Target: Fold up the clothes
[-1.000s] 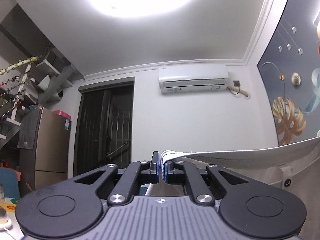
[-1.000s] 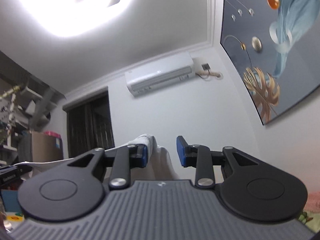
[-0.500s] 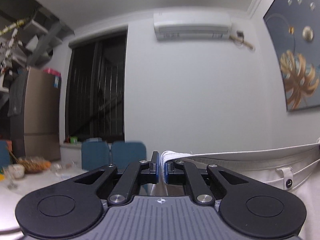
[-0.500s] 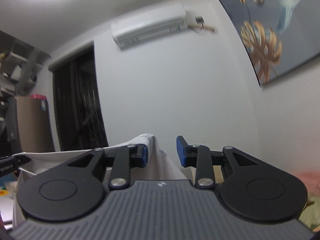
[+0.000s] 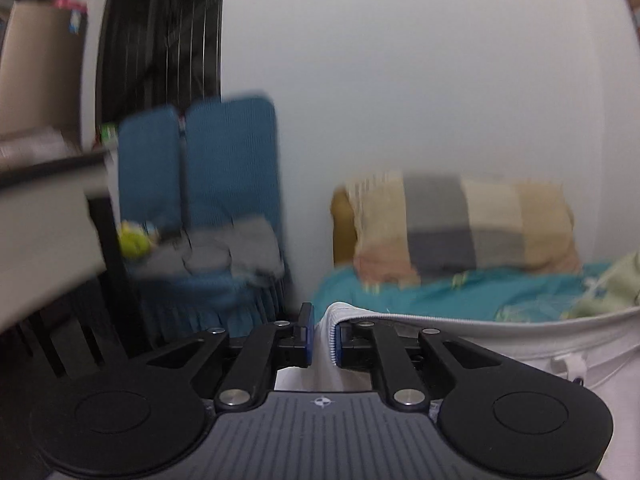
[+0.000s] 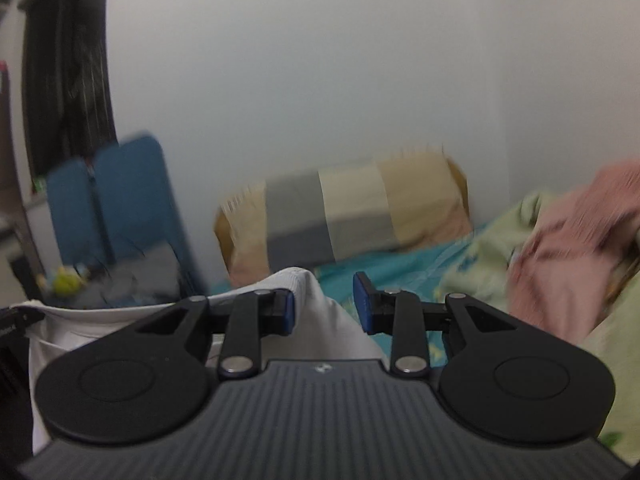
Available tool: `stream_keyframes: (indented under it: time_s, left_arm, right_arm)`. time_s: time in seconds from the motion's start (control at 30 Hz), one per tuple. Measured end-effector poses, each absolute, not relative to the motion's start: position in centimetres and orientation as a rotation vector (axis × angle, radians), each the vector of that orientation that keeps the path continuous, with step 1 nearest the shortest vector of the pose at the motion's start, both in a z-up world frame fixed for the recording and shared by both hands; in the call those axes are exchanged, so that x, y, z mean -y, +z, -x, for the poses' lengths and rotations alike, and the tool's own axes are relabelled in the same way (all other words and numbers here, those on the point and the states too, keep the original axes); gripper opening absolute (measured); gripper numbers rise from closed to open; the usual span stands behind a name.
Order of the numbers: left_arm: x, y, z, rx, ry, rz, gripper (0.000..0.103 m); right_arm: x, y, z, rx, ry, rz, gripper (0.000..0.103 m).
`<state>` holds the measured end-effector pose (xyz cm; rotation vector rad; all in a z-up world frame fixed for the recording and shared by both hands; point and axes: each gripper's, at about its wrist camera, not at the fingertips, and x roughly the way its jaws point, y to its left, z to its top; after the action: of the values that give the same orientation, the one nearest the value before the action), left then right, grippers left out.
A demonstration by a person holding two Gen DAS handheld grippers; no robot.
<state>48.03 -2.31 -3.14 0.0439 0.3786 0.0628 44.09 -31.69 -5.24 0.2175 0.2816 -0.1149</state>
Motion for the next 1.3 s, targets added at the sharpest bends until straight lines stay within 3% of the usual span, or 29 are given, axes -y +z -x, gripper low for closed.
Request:
stream_keyframes:
  time_s: [0.13, 0.23, 0.37, 0.47, 0.5, 0.53, 0.67, 0.83, 1.2, 1.3]
  left_arm:
    - [2.3, -12.5, -54.1, -0.522, 0.064, -0.018, 0.011]
    - [2.3, -16.4, -56.1, -0.586, 0.059, -0.04, 0.012]
    - [2.2, -17.6, -58.0, -0.655, 0.044, -0.076, 0.031]
    - [2.3, -17.2, -58.6, -0.711, 0.014, -0.103, 0.077]
    - [2.4, -16.8, -58.5, -0.732, -0.003, -0.11, 0.088]
    - [2.5, -16.3, -58.1, -0.746, -0.021, -0.119, 0.09]
    - [2.0, -13.8, -55.0, -0.763, -0.074, -0.127, 0.097]
    - [0.2, -9.3, -48.5, -0.721, -0.095, -0.055, 0.098]
    - [-1.8, -1.3, -25.0, -0.591, -0.124, 0.027, 0.098]
    - [-1.9, -0.5, -19.0, -0.569, -0.144, 0.044, 0.098]
  right_arm:
    - [32.5, -14.5, -49.8, -0.426, -0.116, -0.222, 0.033]
    - [33.0, -18.3, -52.1, -0.503, -0.105, -0.251, 0.033]
    - [33.9, -19.7, -54.4, -0.621, -0.067, -0.304, 0.036]
    - [35.3, -19.6, -54.9, -0.712, -0.01, -0.406, 0.064]
    - [35.6, -19.5, -55.0, -0.736, 0.012, -0.437, 0.08]
    - [35.7, -19.2, -55.0, -0.748, 0.038, -0.446, 0.092]
    - [35.2, -17.4, -54.0, -0.78, 0.099, -0.458, 0.093]
    - [34.6, -12.9, -48.5, -0.709, 0.093, -0.433, 0.093]
    - [34.3, -5.5, -26.4, -0.547, 0.059, -0.475, 0.091]
    - [34.5, -4.7, -21.0, -0.522, 0.044, -0.487, 0.082]
